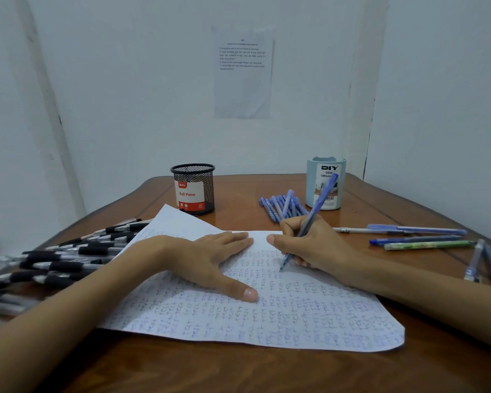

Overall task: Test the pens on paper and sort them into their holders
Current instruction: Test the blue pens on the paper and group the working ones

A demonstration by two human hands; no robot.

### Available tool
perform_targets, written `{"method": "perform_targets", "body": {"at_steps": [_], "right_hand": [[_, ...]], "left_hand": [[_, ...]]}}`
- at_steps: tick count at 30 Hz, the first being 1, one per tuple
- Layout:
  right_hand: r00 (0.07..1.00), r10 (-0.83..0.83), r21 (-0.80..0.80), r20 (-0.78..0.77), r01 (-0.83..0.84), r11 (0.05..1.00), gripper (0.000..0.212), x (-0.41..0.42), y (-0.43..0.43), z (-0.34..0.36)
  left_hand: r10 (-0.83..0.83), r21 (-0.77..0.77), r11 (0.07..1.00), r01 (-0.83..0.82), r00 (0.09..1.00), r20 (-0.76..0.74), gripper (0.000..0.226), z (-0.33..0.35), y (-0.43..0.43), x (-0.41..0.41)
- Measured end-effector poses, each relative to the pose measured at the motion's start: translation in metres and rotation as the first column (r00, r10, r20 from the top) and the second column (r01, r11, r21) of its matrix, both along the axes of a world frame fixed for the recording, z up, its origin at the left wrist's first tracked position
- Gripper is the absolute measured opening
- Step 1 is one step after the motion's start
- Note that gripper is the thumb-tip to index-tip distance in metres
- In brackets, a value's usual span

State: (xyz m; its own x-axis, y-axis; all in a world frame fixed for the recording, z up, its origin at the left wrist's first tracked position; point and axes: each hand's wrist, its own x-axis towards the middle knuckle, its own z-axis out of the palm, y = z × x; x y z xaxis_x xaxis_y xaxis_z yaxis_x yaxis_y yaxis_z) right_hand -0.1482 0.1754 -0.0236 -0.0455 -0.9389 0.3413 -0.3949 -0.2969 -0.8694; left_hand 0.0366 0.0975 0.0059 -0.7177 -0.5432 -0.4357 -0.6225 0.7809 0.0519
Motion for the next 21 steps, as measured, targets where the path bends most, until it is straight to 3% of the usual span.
{"method": "perform_targets", "body": {"at_steps": [2,5,9,12,15,18,21], "right_hand": [[1.0,-0.002,-0.003,-0.02,0.002,1.0,0.042,0.002,0.002,0.001],[0.999,-0.039,-0.013,-0.006,0.039,0.999,0.044,0.005,0.005,0.004],[0.971,-0.046,0.097,0.235,0.024,0.995,0.051,0.005,0.007,0.008],[0.952,-0.068,0.117,0.299,0.034,0.992,0.059,0.0,0.005,0.008],[0.924,-0.169,0.111,0.342,0.138,0.984,0.042,-0.004,0.005,0.01],[0.914,-0.177,0.113,0.366,0.145,0.983,0.014,-0.006,0.007,0.014],[0.904,-0.182,0.108,0.387,0.152,0.983,0.025,-0.006,0.008,0.015]], "left_hand": [[0.006,-0.001,1.0,-0.006,1.0,-0.007,0.123,-0.001,0.0,-0.001],[-0.015,0.01,1.0,0.015,1.0,-0.008,0.14,0.0,-0.001,0.001],[-0.017,0.012,1.0,0.017,1.0,-0.006,0.146,-0.001,-0.003,0.002],[-0.021,0.019,1.0,0.021,1.0,-0.012,0.145,-0.001,-0.003,0.001],[-0.009,0.021,1.0,0.009,1.0,-0.011,0.136,-0.001,-0.004,0.0],[-0.014,0.023,1.0,0.014,1.0,-0.013,0.142,-0.002,-0.005,0.001],[-0.018,0.028,0.999,0.019,1.0,-0.021,0.144,-0.002,-0.006,0.001]]}}
